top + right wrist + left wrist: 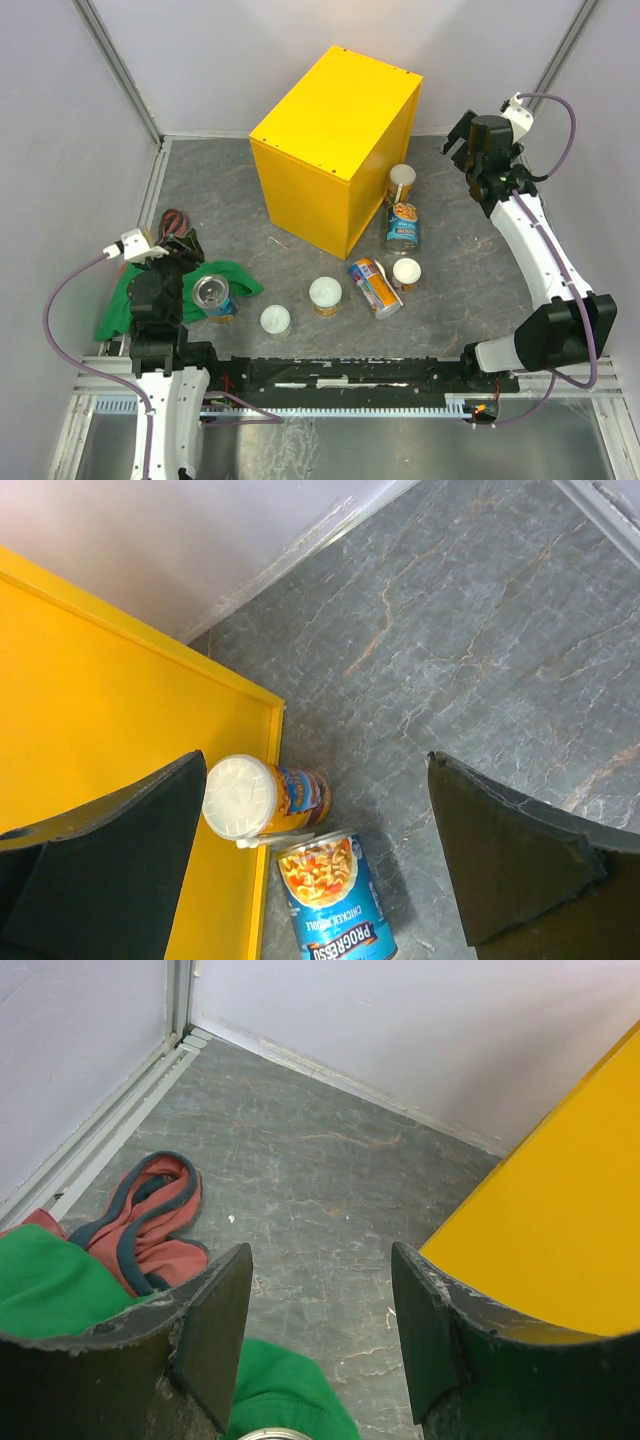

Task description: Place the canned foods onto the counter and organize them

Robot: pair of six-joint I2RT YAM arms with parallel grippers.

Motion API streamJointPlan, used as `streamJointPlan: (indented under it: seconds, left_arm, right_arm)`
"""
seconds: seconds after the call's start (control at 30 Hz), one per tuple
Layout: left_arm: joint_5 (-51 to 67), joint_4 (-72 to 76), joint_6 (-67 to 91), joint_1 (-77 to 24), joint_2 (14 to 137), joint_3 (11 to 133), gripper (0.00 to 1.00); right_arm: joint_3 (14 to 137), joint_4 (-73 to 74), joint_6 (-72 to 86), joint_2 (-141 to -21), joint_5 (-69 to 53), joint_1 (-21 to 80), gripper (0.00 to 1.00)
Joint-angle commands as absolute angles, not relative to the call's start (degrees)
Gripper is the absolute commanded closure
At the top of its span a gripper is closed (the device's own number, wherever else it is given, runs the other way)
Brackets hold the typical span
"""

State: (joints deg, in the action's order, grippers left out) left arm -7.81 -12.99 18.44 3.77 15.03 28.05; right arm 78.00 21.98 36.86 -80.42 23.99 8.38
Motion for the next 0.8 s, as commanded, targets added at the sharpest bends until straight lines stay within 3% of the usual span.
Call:
streamJointPlan:
  seconds: [0.0,0.1,0.23,0.3,0.5,0.77]
  left_arm:
    - [-7.35,-7.93,18.73,3.74,16.23,28.43,0.36]
    - [-7.23,-7.15,18.75,3.78,16.58,28.31,0.36]
    - [-6.84,-7.11,19.05,3.77,17.19,28.3,0.36]
    - [-6.75,-7.08,19.31,3.74,17.53,28.34,0.36]
    - [-6.04,-6.9,19.76,3.76,18.86,28.29,0.36]
    - [-5.84,-6.87,20.39,3.7,19.25,27.46,0.37]
  right_arm:
    - [78.52,22.12,36.28,-80.28,21.05,8.21,0.01]
    - [77.6,20.58,34.48,-81.06,17.33,8.26,0.0]
    - [80.09,21.97,30.04,-84.94,11.52,8.34,0.18]
    - [82.62,25.46,28.01,-87.46,12.26,9.01,0.2]
    - [83.0,27.18,20.08,-90.18,12.68,13.33,0.04]
    - [78.36,22.53,16.44,-90.55,12.95,15.95,0.01]
